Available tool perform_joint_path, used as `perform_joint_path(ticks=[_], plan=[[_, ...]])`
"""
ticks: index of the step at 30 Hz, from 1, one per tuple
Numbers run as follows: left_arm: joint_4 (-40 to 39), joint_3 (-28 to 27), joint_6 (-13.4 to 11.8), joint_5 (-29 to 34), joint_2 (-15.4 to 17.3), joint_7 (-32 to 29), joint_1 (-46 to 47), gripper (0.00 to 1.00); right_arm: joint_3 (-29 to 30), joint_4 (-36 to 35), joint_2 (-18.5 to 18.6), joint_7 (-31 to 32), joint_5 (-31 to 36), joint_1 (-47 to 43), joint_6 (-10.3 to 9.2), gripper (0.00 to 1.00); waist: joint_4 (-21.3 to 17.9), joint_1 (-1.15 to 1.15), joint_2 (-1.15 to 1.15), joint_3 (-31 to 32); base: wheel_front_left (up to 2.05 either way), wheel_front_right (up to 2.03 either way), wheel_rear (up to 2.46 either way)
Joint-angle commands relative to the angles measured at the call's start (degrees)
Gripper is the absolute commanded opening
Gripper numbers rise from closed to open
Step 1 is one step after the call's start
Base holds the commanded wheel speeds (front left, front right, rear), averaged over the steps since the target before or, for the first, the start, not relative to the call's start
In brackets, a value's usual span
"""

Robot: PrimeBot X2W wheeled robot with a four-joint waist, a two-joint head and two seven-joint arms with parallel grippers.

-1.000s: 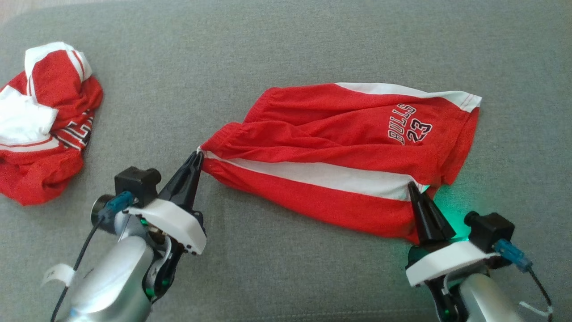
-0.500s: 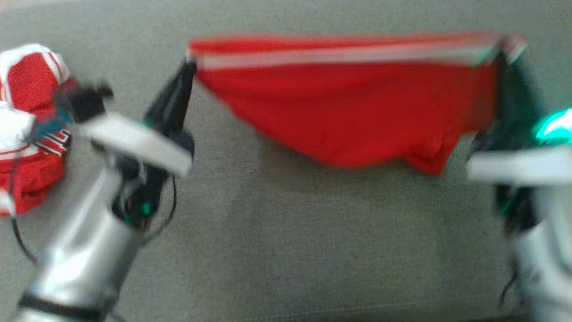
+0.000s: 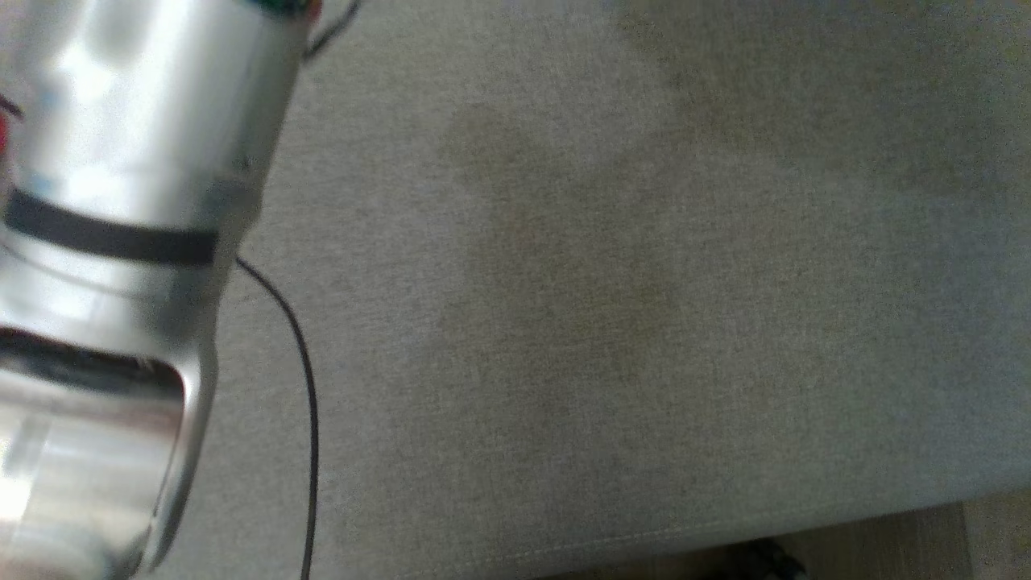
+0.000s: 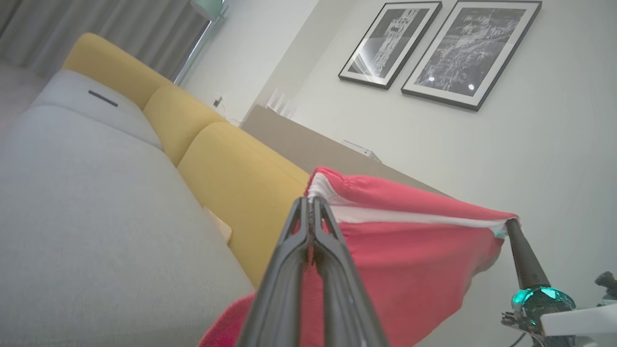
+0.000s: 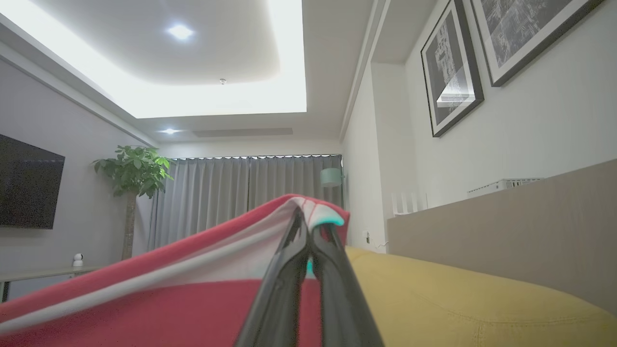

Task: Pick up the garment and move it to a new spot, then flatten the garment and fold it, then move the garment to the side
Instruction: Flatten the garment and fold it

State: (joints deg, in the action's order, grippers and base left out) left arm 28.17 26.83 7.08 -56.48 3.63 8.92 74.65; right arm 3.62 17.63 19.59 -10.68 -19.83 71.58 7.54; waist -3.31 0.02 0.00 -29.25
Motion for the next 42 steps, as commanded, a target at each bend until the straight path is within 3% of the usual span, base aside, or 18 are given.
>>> perform_joint_path(ticks=[1, 6, 15, 23, 30, 37, 42], plan=[[0.18, -0.98, 0.26, 1.03, 1.74, 2.34, 3.92, 0.0, 0.08, -0.99, 0.78, -0.49, 0.64, 2.02, -0.05, 0.0, -1.75, -0.02, 0.0, -3.46, 0.0, 0.0, 0.0], [1.98, 5.05, 0.38, 0.3, 3.32, 4.28, 0.38, 0.0, -3.81, -1.5, 0.79, -0.06, -0.43, -2.78, -0.05, 0.0, -1.74, -0.02, 0.0, -5.6, 0.0, 0.0, 0.0], [-0.59, 11.35, 0.4, -2.39, 7.7, 6.02, -17.0, 0.0, -2.89, -7.95, -0.65, -0.9, -3.68, -25.35, -0.05, 0.0, 0.93, -0.02, 0.0, -3.92, 0.0, 0.0, 0.0], [-10.91, 6.95, 0.4, 5.07, 8.55, 6.07, -40.92, 0.0, -0.08, -21.07, -6.54, 2.49, -6.29, -52.03, -0.05, 0.0, 2.04, -0.02, 0.0, 5.28, 0.0, 0.0, 0.0], [-16.28, 1.57, 0.4, 12.97, 7.89, 6.07, -56.8, 0.0, 0.0, -29.88, -9.47, 7.39, -7.42, -69.56, -0.05, 0.0, 2.66, -0.02, 0.0, 12.01, 0.0, 0.0, 0.0], [-22.08, -3.09, 0.4, 17.0, 8.23, 6.08, -68.1, 0.0, -0.79, -41.06, -10.02, 13.57, -8.39, -81.68, -0.05, 0.0, 4.43, -0.02, 0.0, 15.97, 0.0, 0.0, 0.0], [-26.48, -4.12, 0.21, 17.3, 9.17, 5.93, -70.87, 0.0, 1.19, -47.65, -10.04, 17.44, -6.4, -83.89, -0.05, 0.0, 5.72, -0.02, 0.0, 15.09, 0.0, 0.0, 0.0]])
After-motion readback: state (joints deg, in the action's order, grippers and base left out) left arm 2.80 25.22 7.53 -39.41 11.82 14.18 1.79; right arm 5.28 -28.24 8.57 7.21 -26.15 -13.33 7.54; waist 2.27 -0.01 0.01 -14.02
